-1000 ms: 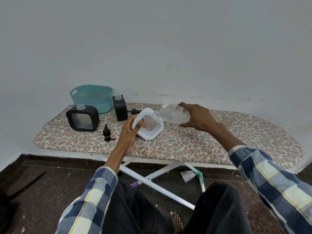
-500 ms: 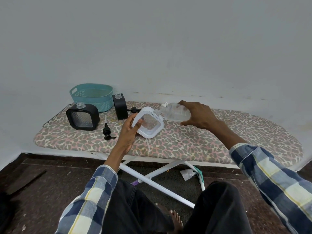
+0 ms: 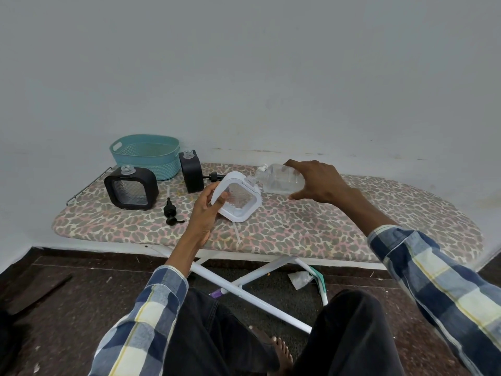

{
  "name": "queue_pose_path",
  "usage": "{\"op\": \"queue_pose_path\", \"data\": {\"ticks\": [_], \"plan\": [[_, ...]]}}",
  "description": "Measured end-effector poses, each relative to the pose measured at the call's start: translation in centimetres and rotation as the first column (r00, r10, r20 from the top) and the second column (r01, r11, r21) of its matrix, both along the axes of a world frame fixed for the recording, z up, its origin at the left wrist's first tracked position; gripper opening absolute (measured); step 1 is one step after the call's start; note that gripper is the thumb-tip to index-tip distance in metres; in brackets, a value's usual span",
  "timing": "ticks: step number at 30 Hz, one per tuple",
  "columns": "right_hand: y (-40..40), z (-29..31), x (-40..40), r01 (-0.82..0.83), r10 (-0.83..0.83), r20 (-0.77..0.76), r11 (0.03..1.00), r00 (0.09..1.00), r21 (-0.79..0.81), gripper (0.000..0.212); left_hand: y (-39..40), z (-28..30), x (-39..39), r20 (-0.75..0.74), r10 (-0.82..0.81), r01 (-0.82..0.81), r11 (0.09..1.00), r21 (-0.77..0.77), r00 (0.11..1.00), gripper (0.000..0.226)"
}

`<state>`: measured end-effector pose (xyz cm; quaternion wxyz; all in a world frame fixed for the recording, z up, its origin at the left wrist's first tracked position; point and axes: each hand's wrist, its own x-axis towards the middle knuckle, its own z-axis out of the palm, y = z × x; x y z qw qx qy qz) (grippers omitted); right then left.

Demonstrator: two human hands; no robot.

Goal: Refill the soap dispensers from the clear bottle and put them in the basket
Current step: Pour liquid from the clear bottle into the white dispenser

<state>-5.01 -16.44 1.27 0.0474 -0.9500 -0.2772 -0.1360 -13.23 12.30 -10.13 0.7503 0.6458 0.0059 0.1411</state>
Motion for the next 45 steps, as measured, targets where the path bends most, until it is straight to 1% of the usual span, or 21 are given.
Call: {"op": "queue_pose_path", "data": {"ticks": [3, 12, 28, 40, 45], "plan": [[0.1, 0.3, -0.1, 0.003, -0.003, -0.005, 1.000, 1.000, -0.007, 0.079, -0.1, 0.0, 0.1, -0.011, 0.003, -0.003, 1.000, -0.004, 1.000, 0.044], [0.4, 1.1, -0.4, 0.016, -0.016, 0.002, 0.999, 1.000, -0.034, 0.078, -0.1, 0.0, 0.1, -0.014, 0.005, -0.005, 1.000, -0.022, 1.000, 0.041], [0.7, 1.9, -0.6, 0.027, -0.027, -0.002, 0.997, 1.000, -0.079, 0.080, 0.1, -0.2, 0.2, -0.015, -0.002, 0.002, 0.999, -0.048, 1.000, 0.043], [1.1, 2.1, -0.3, 0.031, -0.030, 0.020, 0.994, 0.999, -0.105, 0.079, 0.2, -0.3, 0.3, -0.012, 0.000, 0.000, 0.999, -0.046, 1.000, 0.040], [1.3, 1.8, -0.2, 0.024, -0.023, 0.017, 0.995, 1.000, -0.094, 0.079, 0.3, -0.4, 0.4, -0.021, 0.007, -0.008, 0.999, -0.054, 1.000, 0.041]]}}
